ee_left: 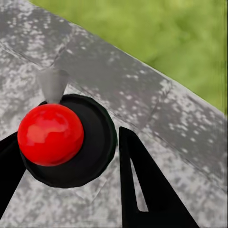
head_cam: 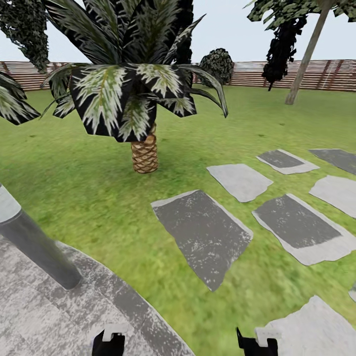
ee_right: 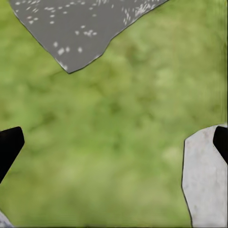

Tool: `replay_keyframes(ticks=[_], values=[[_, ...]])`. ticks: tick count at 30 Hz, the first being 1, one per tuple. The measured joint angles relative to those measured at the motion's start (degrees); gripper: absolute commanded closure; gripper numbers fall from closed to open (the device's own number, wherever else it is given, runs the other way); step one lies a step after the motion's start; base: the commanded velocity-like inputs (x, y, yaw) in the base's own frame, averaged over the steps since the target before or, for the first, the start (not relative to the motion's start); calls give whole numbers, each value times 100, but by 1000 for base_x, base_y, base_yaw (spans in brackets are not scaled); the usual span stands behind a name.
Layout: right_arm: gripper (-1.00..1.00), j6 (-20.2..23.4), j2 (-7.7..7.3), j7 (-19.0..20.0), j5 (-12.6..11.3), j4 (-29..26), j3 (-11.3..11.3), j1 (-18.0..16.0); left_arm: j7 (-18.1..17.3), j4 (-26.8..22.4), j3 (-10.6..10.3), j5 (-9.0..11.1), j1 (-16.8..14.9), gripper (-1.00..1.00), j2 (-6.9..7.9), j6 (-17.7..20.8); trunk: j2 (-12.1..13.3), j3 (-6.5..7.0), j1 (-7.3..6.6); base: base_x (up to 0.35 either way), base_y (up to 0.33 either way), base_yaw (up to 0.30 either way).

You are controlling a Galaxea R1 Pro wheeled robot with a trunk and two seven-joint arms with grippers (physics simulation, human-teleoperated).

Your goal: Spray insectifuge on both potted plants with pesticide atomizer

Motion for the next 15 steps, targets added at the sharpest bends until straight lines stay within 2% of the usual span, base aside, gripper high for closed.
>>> replay_keyframes(ticks=[15], values=[[-100, 2, 0, -3, 1, 4, 0, 0, 8, -7, -1, 43, 0, 100, -9, -2, 0, 18, 0, 1, -1, -300]])
